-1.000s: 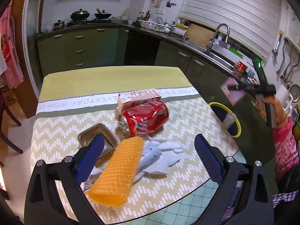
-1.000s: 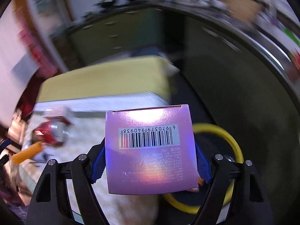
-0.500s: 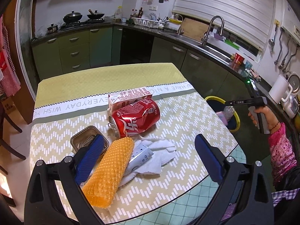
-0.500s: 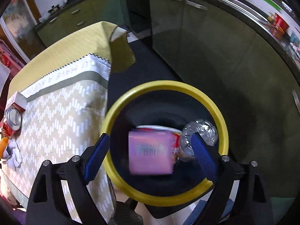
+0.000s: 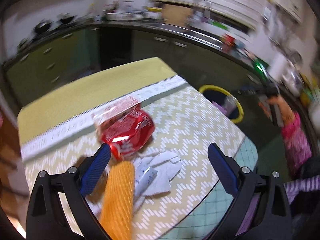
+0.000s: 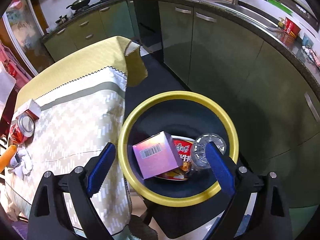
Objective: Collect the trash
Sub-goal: 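Carry the pink box over the yellow bin and open the right gripper, then grasp the red Coca-Cola can with the left gripper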
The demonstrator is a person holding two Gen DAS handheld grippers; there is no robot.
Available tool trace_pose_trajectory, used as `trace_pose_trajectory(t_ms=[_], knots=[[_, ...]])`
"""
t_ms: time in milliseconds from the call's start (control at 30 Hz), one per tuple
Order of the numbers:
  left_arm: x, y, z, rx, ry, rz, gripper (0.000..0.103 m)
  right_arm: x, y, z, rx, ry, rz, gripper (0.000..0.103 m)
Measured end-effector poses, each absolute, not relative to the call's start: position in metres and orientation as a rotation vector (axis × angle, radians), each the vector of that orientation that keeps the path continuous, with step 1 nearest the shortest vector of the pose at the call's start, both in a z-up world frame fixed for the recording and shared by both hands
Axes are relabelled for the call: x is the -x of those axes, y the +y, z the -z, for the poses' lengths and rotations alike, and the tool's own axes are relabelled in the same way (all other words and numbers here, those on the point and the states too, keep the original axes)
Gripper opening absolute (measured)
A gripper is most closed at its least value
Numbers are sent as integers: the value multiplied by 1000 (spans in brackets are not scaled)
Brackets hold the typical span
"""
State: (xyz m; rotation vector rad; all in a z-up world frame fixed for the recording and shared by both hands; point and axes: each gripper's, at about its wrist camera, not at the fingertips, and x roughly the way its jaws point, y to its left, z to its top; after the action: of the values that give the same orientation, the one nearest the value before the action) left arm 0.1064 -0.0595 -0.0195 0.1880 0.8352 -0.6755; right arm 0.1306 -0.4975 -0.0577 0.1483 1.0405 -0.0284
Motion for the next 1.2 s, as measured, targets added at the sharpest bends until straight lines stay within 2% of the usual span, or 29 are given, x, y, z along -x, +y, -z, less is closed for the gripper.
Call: trace_pose_trajectory(t_ms=[133,233,533,1200], knots=[[-123,-82,29,-448,803,808,93,-133,-488,64,-148,1057,20,90],[-148,-92,49,-523,879,873,93,-131,-484,68,-151,1066,16,90],[-207,-95,93,-503,1023,904,93,-127,-475,71,-146,1086,23,90],[-239,-110,130,-563,1139,942,93,-142,-463,90,-140,1130,-3,90]])
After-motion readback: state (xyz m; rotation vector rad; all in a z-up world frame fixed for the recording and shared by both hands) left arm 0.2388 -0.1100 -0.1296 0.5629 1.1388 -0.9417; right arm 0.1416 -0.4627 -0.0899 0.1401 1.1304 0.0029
